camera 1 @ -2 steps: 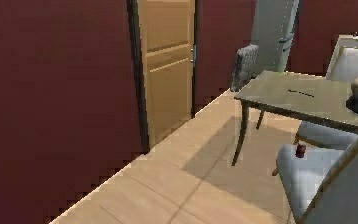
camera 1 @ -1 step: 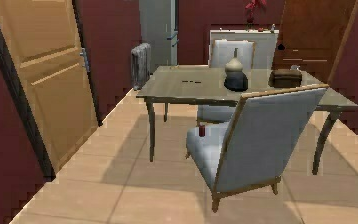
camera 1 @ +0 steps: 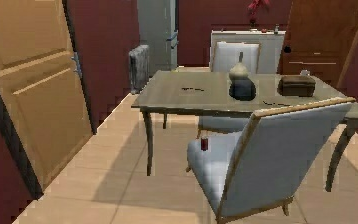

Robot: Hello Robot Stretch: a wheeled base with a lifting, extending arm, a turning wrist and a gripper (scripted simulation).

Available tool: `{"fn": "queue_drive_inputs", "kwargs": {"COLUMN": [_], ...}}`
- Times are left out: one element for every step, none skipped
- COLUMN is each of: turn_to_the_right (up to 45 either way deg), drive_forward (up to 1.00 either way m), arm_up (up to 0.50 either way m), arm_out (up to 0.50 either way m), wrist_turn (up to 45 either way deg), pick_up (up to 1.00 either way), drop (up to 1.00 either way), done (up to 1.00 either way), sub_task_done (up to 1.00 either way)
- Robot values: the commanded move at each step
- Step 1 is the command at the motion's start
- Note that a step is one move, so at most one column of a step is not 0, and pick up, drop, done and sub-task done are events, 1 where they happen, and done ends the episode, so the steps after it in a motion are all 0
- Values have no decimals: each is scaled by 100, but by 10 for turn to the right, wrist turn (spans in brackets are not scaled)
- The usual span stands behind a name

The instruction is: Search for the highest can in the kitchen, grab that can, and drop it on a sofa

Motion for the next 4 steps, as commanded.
{"fn": "queue_drive_inputs", "kwargs": {"turn_to_the_right": [150,0,-450,-120], "drive_forward": [0,35,0,0], "arm_up": [0,0,0,0], "arm_out": [0,0,0,0], "wrist_turn": [0,0,0,0], "pick_up": [0,0,0,0], "drop": [0,0,0,0], "done": [0,0,0,0], "sub_task_done": [0,0,0,0]}}
